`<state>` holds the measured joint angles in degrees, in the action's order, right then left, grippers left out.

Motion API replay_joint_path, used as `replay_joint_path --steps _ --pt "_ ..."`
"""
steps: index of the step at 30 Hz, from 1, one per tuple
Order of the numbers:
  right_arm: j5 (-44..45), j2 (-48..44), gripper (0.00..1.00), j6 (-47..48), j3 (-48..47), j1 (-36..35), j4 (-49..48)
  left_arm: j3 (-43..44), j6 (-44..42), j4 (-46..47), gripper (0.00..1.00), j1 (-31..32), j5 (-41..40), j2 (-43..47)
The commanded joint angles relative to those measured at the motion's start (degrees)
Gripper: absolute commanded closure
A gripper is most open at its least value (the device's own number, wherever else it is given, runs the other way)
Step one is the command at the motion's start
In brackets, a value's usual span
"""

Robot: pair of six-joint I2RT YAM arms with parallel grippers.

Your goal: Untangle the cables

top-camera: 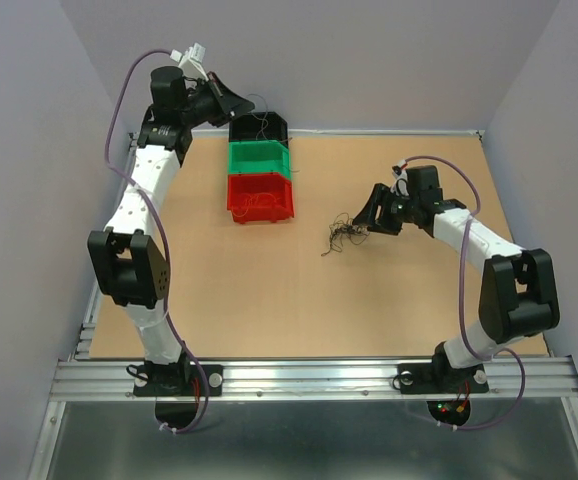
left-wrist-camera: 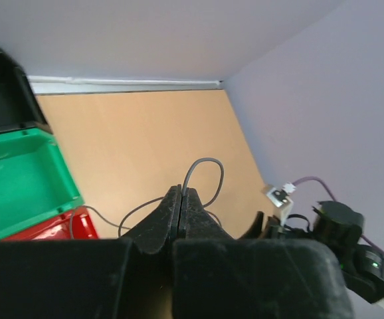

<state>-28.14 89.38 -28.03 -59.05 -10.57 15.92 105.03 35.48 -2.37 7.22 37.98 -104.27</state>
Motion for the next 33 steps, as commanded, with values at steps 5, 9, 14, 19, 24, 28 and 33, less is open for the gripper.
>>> replay_joint_path --steps 5,9,14,19,24,28,33 --pt "-2.8 -2.9 0.38 1.5 -0.7 0.3 0.0 -0.2 -8.0 -1.8 1.00 -0.9 -9.2 -5.0" --pt "-2.9 -3.0 0.38 1.8 -0.9 0.3 0.1 0.2 -8.1 -1.4 1.00 -0.9 -15.4 -8.0" --pt "-3.6 -2.7 0.39 1.8 -1.0 0.4 0.2 0.3 -6.8 0.4 1.00 -0.9 -22.1 -8.9" --pt "-3.1 -2.7 0.38 1.8 -0.7 0.3 0.2 2.1 -5.7 -0.4 1.00 -0.9 -24.5 -11.0" --pt "-2.5 -2.4 0.39 1.8 -0.9 0.3 0.3 3.5 -8.8 -4.0 1.00 0.0 -27.9 -13.1" --pt "-2.2 -2.0 0.38 1.8 -1.3 0.3 0.3 3.6 -11.1 -5.9 1.00 0.9 -29.1 -14.3" --pt "-2.1 -2.0 0.22 2.0 -1.6 0.3 0.5 7.6 -15.2 -12.4 0.86 2.4 -30.1 -17.8"
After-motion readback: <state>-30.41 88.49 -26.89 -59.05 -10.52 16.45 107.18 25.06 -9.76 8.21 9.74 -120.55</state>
